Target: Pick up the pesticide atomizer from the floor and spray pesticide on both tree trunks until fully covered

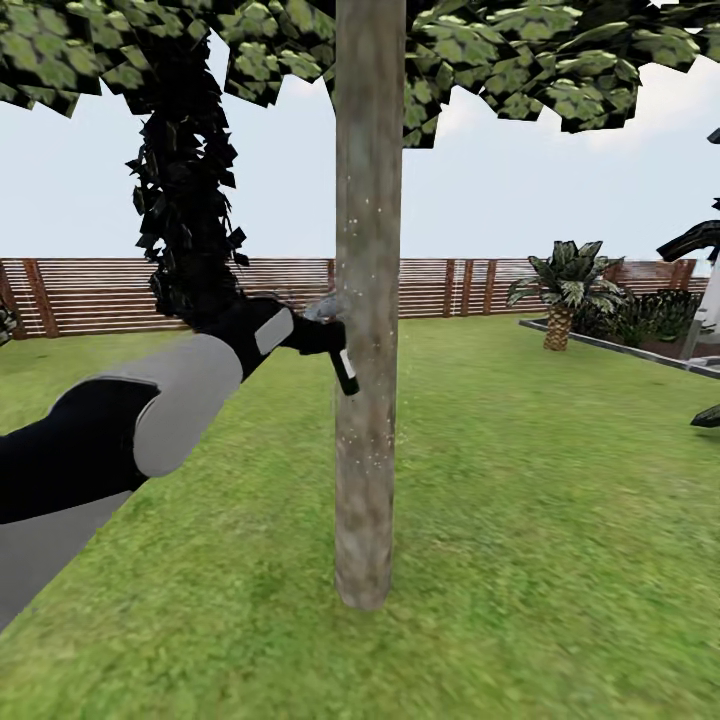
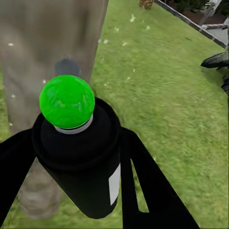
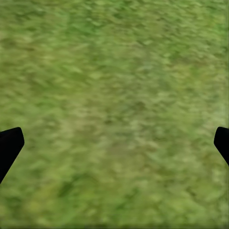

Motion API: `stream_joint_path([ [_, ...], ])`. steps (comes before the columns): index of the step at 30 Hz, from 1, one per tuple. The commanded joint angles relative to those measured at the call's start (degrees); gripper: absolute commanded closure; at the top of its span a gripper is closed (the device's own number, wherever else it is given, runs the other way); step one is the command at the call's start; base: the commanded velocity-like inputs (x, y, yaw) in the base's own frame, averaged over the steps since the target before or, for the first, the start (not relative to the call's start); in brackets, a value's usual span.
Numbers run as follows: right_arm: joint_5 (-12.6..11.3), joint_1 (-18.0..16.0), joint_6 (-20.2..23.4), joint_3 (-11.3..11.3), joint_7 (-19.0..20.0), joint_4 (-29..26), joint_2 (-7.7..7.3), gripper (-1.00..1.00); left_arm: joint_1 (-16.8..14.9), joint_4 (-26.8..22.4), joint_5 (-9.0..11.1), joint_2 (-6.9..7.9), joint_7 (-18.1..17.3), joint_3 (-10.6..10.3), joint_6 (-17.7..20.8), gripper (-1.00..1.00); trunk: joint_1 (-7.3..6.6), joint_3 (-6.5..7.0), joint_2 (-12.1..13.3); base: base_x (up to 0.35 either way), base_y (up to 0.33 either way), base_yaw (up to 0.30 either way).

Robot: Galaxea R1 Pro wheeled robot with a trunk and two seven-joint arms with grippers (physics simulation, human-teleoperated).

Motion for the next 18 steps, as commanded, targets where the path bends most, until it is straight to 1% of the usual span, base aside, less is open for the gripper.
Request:
stream_joint_path([
  [1,-0.25,-0.10,-0.50,-0.37,0.22,0.23,-0.01,-1.00,1.62,0.05,-1.22,0.00,-0.03,0.38,-1.80,1.00,0.00,-0.07,-0.07,0.000,0.000,0.000],
  [2,-0.25,-0.10,-0.50,-0.37,0.22,0.23,-0.01,-1.00,2.49,0.10,-2.29,0.00,-0.02,0.38,-2.71,1.00,0.00,-0.07,-0.07,0.000,0.000,0.000],
  [3,-0.25,-0.10,-0.51,-0.37,0.22,0.23,-0.01,-1.00,4.47,0.17,-4.43,0.00,-0.02,0.40,-4.17,1.00,0.00,-0.07,-0.07,0.000,0.000,0.000],
  [4,-0.25,-0.10,-0.51,-0.37,0.22,0.23,-0.01,-1.00,8.24,0.23,-7.54,0.00,-0.02,0.39,-6.65,1.00,0.00,-0.07,-0.07,0.000,0.000,0.000],
  [5,-0.25,-0.10,-0.50,-0.37,0.22,0.23,-0.01,-1.00,10.63,0.25,-9.10,0.00,-0.05,0.39,-8.85,1.00,0.00,-0.07,-0.07,0.000,0.000,0.000],
  [6,-0.25,-0.10,-0.50,-0.37,0.22,0.23,-0.01,-1.00,12.82,0.26,-10.15,0.00,-0.10,0.39,-11.21,1.00,0.00,-0.07,-0.07,0.000,0.000,0.000],
  [7,-0.25,-0.10,-0.51,-0.37,0.22,0.23,-0.01,-1.00,13.83,0.27,-10.53,0.00,-0.13,0.39,-12.31,1.00,0.00,-0.07,-0.07,0.000,0.000,0.000],
  [9,-0.25,-0.10,-0.51,-0.37,0.22,0.23,-0.01,-1.00,17.95,0.33,-11.49,0.00,-0.47,0.39,-16.40,1.00,0.00,-0.07,-0.07,0.000,0.000,0.000],
  [10,-0.25,-0.10,-0.51,-0.37,0.22,0.23,-0.01,-1.00,19.44,0.35,-11.67,0.00,-0.93,0.40,-17.91,1.00,0.00,-0.07,-0.07,0.000,0.000,0.000],
  [11,-0.25,-0.10,-0.51,-0.37,0.22,0.23,-0.01,-1.00,20.21,0.35,-11.74,0.00,-1.18,0.42,-18.80,1.00,0.00,-0.07,-0.07,0.000,0.000,0.000],
  [15,-0.25,-0.10,-0.52,-0.37,0.22,0.23,-0.01,-1.00,27.62,0.37,-12.01,0.00,-2.04,0.51,-26.55,1.00,0.00,-0.07,-0.07,0.000,0.000,0.000],
  [18,-0.25,-0.10,-0.49,-0.37,0.22,0.22,-0.01,-1.00,32.36,0.34,-12.09,0.00,-2.16,0.61,-30.77,1.00,0.00,-0.07,-0.07,0.000,0.000,0.000],
])
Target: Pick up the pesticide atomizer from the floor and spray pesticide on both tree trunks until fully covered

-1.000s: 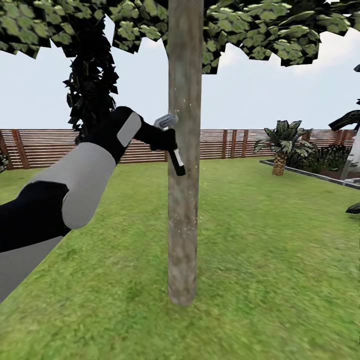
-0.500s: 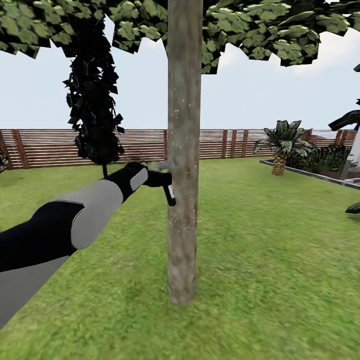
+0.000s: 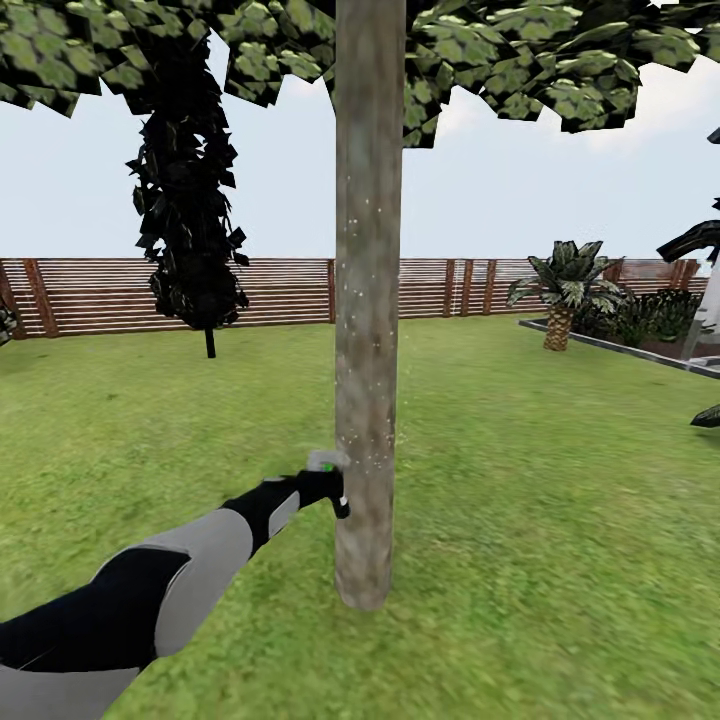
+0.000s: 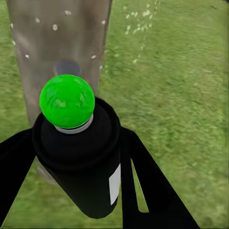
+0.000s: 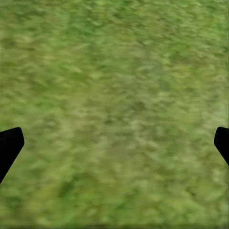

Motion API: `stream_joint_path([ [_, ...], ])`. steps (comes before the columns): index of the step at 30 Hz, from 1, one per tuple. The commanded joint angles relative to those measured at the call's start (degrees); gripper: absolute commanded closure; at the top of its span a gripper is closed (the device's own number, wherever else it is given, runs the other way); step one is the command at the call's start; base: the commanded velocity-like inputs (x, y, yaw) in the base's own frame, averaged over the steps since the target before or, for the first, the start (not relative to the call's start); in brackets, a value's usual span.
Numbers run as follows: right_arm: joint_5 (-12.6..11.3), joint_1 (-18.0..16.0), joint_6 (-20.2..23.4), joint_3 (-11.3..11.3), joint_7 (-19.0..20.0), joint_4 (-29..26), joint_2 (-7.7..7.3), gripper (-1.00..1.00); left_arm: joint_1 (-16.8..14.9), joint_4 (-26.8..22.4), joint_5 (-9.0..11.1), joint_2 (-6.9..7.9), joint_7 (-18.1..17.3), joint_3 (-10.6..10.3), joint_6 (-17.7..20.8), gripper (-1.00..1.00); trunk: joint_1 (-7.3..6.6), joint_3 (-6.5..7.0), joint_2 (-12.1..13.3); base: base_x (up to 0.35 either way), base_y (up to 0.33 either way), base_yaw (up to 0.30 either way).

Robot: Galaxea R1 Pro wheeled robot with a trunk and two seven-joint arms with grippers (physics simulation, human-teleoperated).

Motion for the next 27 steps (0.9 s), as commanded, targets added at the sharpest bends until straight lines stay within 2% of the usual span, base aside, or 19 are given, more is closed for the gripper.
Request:
stream_joint_path([
  [1,-0.25,-0.11,-0.51,-0.36,0.22,0.24,-0.01,-1.00,1.86,-0.15,0.44,0.00,-0.16,0.15,-0.74,1.00,0.00,-0.06,-0.06,0.000,0.000,0.000],
  [2,-0.25,-0.11,-0.49,-0.36,0.23,0.24,-0.01,-1.00,3.31,-0.16,0.43,0.00,-0.18,0.16,-1.26,1.00,0.00,-0.06,-0.06,0.019,0.069,0.000],
  [4,-0.25,-0.11,-0.48,-0.36,0.28,0.25,0.04,-1.00,4.27,-0.18,0.43,0.00,-0.19,0.18,-1.59,1.00,0.00,-0.06,-0.06,0.073,0.183,0.000],
  [10,-0.25,-0.11,-0.46,-0.36,0.30,0.25,0.37,-1.00,4.99,-0.18,0.43,0.00,-0.19,0.20,-1.79,1.00,0.00,-0.06,-0.06,0.125,0.306,0.000],
  [22,-0.28,-0.11,-0.47,-0.36,0.31,0.25,0.52,-1.00,5.36,-0.17,0.43,0.00,-0.26,0.19,-1.81,1.00,0.00,-0.06,-0.06,0.262,0.697,-0.004],
  [27,-0.28,-0.11,-0.48,-0.36,0.31,0.25,0.52,-1.00,5.37,-0.17,0.43,0.00,-0.25,0.18,-1.79,1.00,0.00,-0.06,-0.06,0.256,0.700,-0.176],
])
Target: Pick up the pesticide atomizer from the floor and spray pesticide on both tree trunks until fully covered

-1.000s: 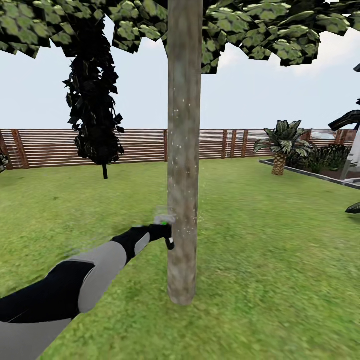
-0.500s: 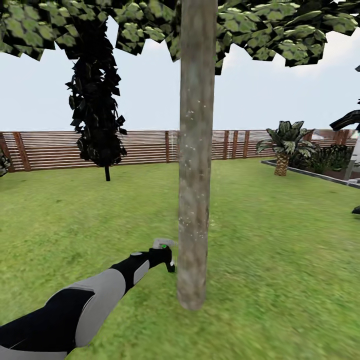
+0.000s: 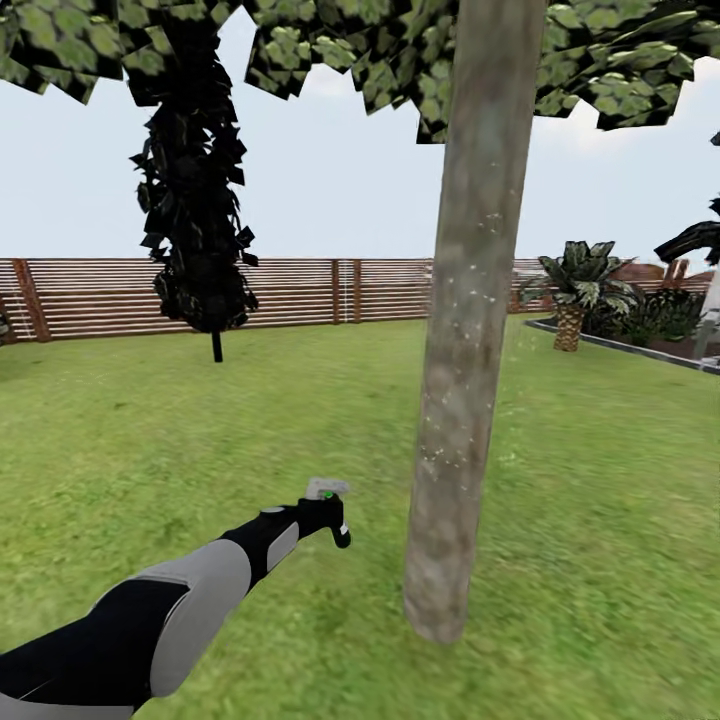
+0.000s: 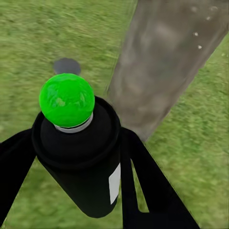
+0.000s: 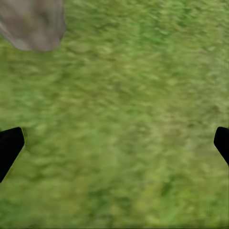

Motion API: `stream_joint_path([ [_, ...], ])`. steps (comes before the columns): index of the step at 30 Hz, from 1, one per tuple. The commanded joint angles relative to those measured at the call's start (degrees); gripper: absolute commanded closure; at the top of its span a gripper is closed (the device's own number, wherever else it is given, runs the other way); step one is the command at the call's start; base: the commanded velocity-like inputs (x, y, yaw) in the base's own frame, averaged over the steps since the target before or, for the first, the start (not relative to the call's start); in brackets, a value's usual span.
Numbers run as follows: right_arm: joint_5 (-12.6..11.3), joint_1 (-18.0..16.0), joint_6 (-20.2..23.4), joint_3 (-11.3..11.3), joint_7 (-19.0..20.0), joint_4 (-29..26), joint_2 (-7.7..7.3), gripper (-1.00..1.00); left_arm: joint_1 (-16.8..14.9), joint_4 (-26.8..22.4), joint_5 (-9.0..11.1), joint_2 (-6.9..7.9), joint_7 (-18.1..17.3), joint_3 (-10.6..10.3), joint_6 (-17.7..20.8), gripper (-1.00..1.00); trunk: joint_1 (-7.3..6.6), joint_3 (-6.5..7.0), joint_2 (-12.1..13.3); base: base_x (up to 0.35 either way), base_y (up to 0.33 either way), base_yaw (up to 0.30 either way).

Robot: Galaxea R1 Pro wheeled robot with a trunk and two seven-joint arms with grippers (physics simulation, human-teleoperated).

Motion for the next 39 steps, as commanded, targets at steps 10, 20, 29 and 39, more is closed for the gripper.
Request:
stream_joint_path([
  [10,-0.25,-0.12,-0.57,-0.37,0.15,0.26,-0.01,-1.00,-0.02,-0.04,0.33,0.00,-0.11,-0.15,0.07,1.00,0.03,0.00,-0.05,0.239,0.700,-0.161],
  [20,-0.26,-0.12,-0.54,-0.37,0.27,0.26,-0.01,-1.00,0.00,-0.05,0.33,0.00,-0.13,-0.14,0.13,1.00,0.03,0.08,-0.05,0.214,0.700,-0.268],
  [29,-0.22,-0.12,-0.49,-0.35,0.33,0.26,-0.01,-1.00,0.03,-0.05,0.33,0.00,-0.13,-0.16,0.12,1.00,0.03,0.00,-0.05,0.207,0.700,-0.300],
  [39,-0.20,-0.12,-0.42,-0.28,0.33,0.25,-0.01,-1.00,-0.01,-0.06,0.33,0.00,-0.13,-0.16,0.06,1.00,0.03,-0.26,-0.05,0.090,0.432,-0.300],
])
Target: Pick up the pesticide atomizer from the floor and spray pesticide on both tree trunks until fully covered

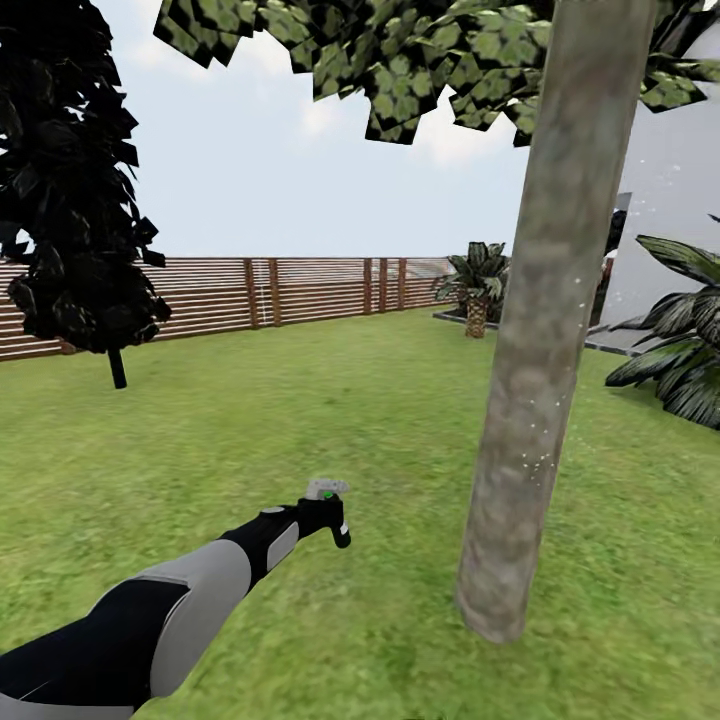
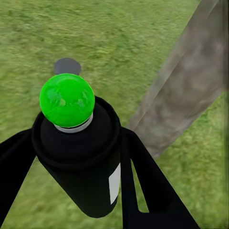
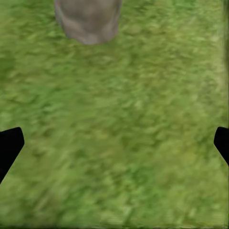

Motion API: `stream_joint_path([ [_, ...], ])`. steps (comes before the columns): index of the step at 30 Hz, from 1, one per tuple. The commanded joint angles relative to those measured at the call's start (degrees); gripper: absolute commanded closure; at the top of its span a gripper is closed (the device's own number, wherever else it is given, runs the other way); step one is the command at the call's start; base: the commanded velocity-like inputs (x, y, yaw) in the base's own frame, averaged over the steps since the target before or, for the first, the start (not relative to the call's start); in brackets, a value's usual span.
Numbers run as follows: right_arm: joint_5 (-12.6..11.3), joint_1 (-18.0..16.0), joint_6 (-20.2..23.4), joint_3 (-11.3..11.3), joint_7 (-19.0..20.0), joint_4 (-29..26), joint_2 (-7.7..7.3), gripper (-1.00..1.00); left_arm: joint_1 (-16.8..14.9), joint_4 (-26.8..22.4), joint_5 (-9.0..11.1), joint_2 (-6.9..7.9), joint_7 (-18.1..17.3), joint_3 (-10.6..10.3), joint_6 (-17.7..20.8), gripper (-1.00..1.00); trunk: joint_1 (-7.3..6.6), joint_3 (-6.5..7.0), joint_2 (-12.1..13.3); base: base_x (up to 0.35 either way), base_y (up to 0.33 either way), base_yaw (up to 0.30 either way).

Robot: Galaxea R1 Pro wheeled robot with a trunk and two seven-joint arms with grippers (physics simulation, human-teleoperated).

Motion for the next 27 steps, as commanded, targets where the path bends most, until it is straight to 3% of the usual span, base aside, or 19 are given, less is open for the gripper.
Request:
stream_joint_path([
  [1,-0.25,-0.11,-0.53,-0.36,0.20,0.25,-0.01,-1.00,-0.04,-0.01,0.33,0.00,-0.11,-0.14,0.08,1.00,0.01,-0.11,-0.06,0.008,0.158,-0.300],
  [19,-0.25,-0.11,-0.50,-0.36,0.20,0.25,-0.01,-1.00,-0.02,-0.04,0.33,0.00,-0.11,-0.14,0.07,1.00,0.01,-0.80,-0.06,0.024,0.041,-0.296],
  [27,-0.28,-0.11,-0.55,-0.36,0.20,0.17,-0.01,-1.00,-0.05,0.00,0.33,0.00,-0.11,-0.14,0.07,1.00,0.01,-0.98,-0.06,0.232,0.272,-0.065],
])
